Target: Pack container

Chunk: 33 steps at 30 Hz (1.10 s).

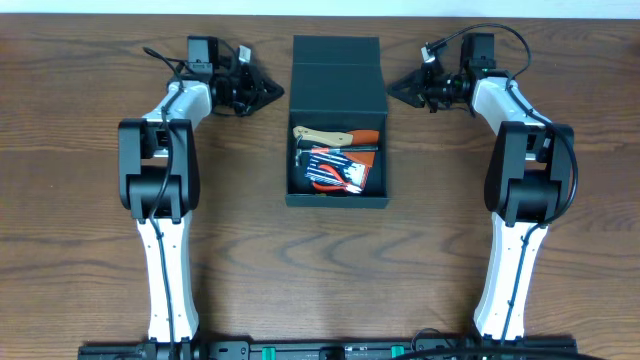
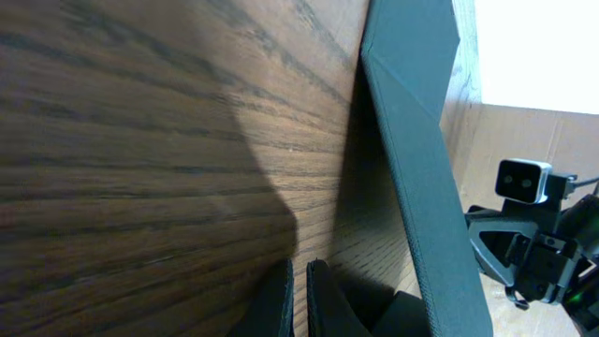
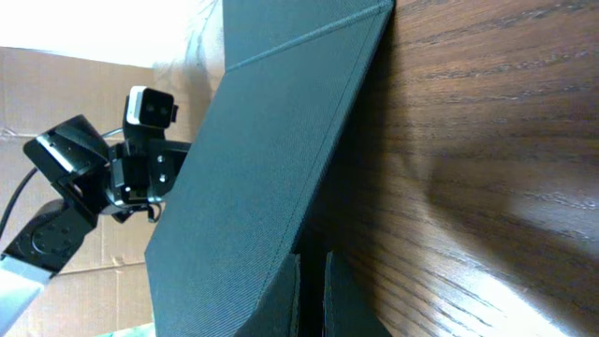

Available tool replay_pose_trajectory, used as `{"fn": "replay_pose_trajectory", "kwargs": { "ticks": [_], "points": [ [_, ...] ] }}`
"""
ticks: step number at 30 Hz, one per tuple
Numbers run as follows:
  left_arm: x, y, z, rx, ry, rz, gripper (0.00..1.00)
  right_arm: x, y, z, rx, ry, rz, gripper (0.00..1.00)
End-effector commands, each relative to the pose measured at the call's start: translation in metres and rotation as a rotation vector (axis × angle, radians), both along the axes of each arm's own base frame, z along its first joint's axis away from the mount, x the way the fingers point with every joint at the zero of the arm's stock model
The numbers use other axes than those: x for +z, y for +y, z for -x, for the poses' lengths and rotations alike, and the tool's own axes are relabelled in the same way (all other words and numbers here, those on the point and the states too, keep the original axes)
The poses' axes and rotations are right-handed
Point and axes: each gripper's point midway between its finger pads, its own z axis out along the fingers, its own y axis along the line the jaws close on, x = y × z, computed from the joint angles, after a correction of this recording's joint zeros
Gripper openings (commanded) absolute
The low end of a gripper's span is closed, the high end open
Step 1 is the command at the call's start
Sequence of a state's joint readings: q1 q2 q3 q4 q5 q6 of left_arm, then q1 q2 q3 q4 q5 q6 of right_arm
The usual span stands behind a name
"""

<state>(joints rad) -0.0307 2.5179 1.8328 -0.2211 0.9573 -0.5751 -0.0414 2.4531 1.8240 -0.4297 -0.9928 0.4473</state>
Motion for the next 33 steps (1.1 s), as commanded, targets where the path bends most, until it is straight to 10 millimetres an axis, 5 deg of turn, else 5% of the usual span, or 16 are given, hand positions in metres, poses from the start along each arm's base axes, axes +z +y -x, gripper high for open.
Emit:
{"fn": "replay_pose_trajectory", "kwargs": {
  "ticks": [1,11,23,33],
  "points": [
    [-0.008,0.001,0.000,-0.002,0.001,-0.012,0.06,-0.015,0.004,0.003,0.013,0.012,0.017,0.01],
    [-0.008,-0.001,0.001,-0.009,0.002,-0.006,0.06,-0.036,0.012,0.012,0.031,0.059,0.001,0.01],
    [-0.005,-0.022,0.006,-0.049,-0.007,0.000,0.06,-0.020,0.037,0.012,0.109,-0.019,-0.074,0.01],
    [0.016,-0.028,0.006,-0.087,-0.042,0.054,0.05,-0.009,0.042,0.013,0.119,-0.010,-0.129,0.01]
  ]
}}
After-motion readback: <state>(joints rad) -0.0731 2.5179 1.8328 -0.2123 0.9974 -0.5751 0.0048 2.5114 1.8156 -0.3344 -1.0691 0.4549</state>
